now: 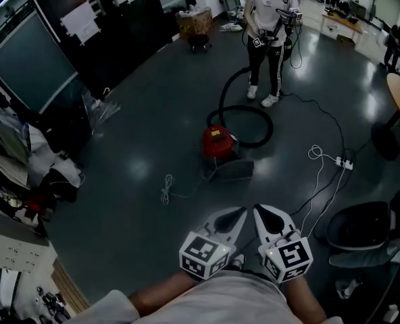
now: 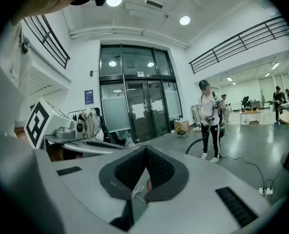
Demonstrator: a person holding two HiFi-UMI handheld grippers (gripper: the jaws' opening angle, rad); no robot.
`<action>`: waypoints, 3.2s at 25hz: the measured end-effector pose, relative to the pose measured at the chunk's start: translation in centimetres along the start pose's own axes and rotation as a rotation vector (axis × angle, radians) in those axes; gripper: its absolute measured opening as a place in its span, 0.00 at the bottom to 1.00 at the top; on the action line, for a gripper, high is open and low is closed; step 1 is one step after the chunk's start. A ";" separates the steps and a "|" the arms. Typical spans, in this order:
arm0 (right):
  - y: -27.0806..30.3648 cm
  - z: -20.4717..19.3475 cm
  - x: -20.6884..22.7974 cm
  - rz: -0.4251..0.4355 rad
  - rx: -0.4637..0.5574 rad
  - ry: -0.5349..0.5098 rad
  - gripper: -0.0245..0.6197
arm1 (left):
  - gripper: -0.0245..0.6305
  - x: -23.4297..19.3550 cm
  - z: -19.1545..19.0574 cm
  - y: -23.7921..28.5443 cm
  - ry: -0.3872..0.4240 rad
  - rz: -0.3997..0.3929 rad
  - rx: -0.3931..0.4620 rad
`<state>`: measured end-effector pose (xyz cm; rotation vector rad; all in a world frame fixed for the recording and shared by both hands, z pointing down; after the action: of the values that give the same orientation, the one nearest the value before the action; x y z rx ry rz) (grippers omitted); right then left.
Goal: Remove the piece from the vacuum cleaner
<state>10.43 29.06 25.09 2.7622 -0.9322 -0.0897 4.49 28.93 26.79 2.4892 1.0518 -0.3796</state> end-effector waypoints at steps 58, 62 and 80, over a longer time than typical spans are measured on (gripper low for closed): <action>39.3 -19.6 23.6 0.121 -0.353 -0.055 0.06 | 0.05 -39.7 -7.1 30.5 0.178 -0.015 -0.257; 43.9 -27.8 26.4 0.221 -0.458 -0.096 0.06 | 0.05 -44.8 -13.8 35.1 0.198 -0.002 -0.375; 53.9 -59.1 27.7 0.755 -0.800 -0.762 0.26 | 0.05 -56.1 -32.1 44.4 0.200 0.019 -0.568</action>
<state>8.19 -18.04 95.39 1.4995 -1.5827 -1.1346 1.68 -18.68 88.98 2.0459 1.0326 0.1649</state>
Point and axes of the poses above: the fingertips, and each gripper's own axes: y forward along the fingers, x to its right, z out of its top, the point moved 3 cm from there along -y, backward along the fingers, and after that the axes turned 8 degrees about -y, right-handed, at the moved point
